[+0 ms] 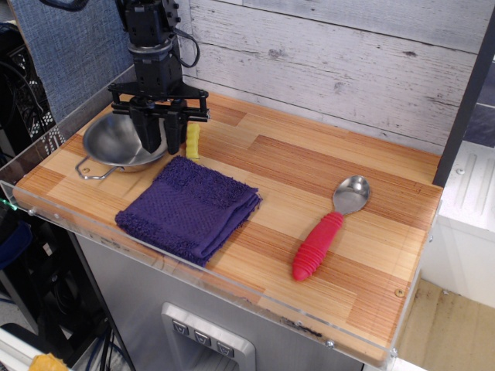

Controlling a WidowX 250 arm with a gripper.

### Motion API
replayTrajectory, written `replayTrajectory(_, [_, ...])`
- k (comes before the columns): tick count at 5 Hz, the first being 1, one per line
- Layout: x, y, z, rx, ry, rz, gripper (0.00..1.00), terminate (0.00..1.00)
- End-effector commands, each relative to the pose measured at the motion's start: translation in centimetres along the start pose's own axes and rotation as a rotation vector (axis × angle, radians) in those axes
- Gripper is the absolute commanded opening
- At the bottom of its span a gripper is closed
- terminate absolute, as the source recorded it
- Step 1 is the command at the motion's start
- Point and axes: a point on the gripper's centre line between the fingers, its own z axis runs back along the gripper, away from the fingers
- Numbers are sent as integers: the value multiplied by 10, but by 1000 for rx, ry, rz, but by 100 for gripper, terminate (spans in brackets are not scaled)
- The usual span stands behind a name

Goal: PICK UP THE VESSEL AND PUT ANOTHER SIDE OF THE TABLE

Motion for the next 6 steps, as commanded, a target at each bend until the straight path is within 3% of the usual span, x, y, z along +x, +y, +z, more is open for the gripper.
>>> replayTrajectory(1, [-17,-3,40,-18,-92,10,100,0])
replayTrajectory(2, [-27,-10,50,-22,-102,-24,100,0])
replayTrajectory(4, [-54,-59,123,-10,-268,-137,100,0])
replayTrajectory(5, [-61,-84,143,-30,-323,-283,100,0])
replayTrajectory(6, [-61,-93,151,-38,-317,-368,100,0])
